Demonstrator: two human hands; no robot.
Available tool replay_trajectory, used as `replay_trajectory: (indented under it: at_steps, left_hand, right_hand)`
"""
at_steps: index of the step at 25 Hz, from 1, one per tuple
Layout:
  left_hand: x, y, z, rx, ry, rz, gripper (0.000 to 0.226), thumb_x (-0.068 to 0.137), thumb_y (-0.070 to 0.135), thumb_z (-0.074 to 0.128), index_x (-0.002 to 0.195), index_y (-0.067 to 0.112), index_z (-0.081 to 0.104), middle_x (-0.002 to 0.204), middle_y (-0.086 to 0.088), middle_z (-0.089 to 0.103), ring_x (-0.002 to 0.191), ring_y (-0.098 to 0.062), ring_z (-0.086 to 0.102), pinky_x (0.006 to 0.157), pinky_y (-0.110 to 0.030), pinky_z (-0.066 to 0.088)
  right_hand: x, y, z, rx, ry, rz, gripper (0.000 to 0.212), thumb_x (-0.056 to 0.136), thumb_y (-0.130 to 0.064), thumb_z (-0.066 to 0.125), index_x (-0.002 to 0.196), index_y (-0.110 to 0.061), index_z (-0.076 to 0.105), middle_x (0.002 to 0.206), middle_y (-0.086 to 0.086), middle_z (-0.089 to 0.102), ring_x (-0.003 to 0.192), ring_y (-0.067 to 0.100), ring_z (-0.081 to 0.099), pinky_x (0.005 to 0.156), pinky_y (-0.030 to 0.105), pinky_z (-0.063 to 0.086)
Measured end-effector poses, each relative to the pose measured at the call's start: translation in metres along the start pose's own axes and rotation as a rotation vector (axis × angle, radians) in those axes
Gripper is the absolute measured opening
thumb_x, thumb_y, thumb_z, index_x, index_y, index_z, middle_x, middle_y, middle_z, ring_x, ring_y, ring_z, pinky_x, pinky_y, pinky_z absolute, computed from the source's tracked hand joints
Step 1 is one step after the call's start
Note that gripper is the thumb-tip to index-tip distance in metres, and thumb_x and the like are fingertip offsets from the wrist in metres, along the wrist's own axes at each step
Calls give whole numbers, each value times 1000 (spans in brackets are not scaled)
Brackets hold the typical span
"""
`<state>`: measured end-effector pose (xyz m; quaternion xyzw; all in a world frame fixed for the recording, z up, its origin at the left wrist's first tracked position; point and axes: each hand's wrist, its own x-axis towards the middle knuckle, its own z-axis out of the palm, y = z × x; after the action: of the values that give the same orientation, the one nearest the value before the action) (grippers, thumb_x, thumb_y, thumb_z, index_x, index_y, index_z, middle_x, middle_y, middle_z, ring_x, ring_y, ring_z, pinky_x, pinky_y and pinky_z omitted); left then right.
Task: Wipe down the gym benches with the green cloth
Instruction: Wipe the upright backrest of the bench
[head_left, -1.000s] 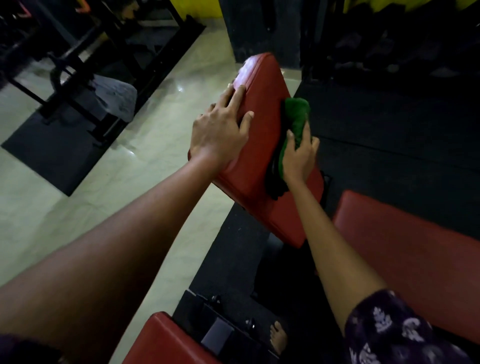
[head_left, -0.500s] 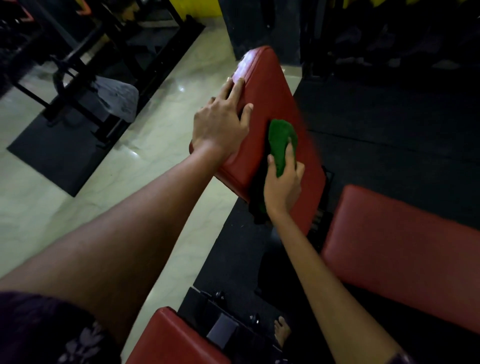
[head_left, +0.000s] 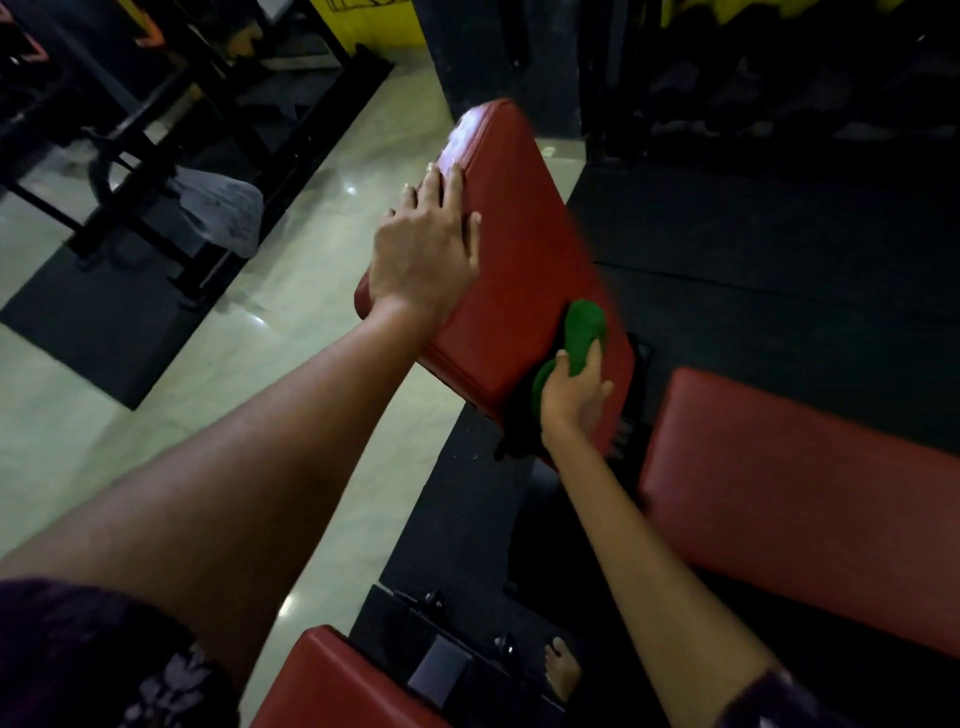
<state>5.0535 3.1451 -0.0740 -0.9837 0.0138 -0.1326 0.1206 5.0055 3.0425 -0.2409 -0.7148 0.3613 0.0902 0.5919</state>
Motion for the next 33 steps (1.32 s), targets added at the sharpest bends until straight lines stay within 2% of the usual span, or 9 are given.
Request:
replay_trajectory:
  at_steps: [3,9,13,16,18,22,28,31,33]
  left_hand:
    - [1,4,0,0,-15,1,56,98,37,28,148,10,24,149,-15,34,128,-35,42,94,-46,41]
    - [-4,6,2,10,-18,9,56,99,37,28,147,10,24,148,-15,35,126,-34,44,93,-44,42]
    - [-5,2,1,4,-39,-2,57,99,37,28,147,9,24,148,-17,36,126,-36,43,94,-45,41]
    - [-6,2,0,-3,-57,3,59,99,42,29,148,9,24,149,-16,34,129,-36,41,96,-45,41]
    - [-2,3,-3,-6,-55,-4,63,98,47,30,148,10,23,150,-15,33,130,-35,40,96,-45,40]
    - [-2,1,-6,-4,-42,-4,66,97,49,34,148,10,22,150,-14,33,127,-34,41,95,-44,40]
    - [-4,0,-9,-15,-30,-15,64,95,47,39,147,12,24,147,-12,36,120,-35,44,91,-45,42]
    - [-2,1,-13,-44,-51,-61,65,94,45,42,147,11,25,143,-15,39,120,-37,43,94,-48,39]
    - [1,23,-11,-29,-76,-176,71,92,43,44,147,5,20,145,-20,34,127,-40,37,103,-50,32]
  right_hand:
    - [-20,28,1,-57,0,-178,51,98,-36,45,147,-31,30,142,17,33,107,35,55,91,36,41]
    - [15,62,-14,-84,-35,191,53,99,-33,43,148,-35,23,142,20,32,113,40,52,98,41,42]
    - [-29,33,-5,-29,-81,57,53,98,-31,46,147,-34,27,147,19,28,120,37,49,98,37,38]
    - [-51,36,-7,-84,-78,-106,52,99,-23,44,148,-30,27,138,16,35,110,36,53,91,36,40]
    - [-33,39,-12,-152,-75,-82,51,100,-24,40,149,-28,24,136,16,35,109,35,53,90,36,40]
    - [-9,30,-22,-81,-126,138,53,101,-27,39,150,-31,19,152,20,21,127,36,43,101,37,36]
    - [-33,7,-15,-35,-166,-105,50,100,-29,41,148,-32,25,150,16,26,116,35,52,93,35,40]
    - [-18,10,-20,-34,-180,99,52,101,-31,38,149,-33,18,150,18,25,116,36,52,97,39,40]
    - [-2,7,-26,-24,-169,201,53,101,-30,38,149,-34,17,146,18,29,114,37,52,97,40,41]
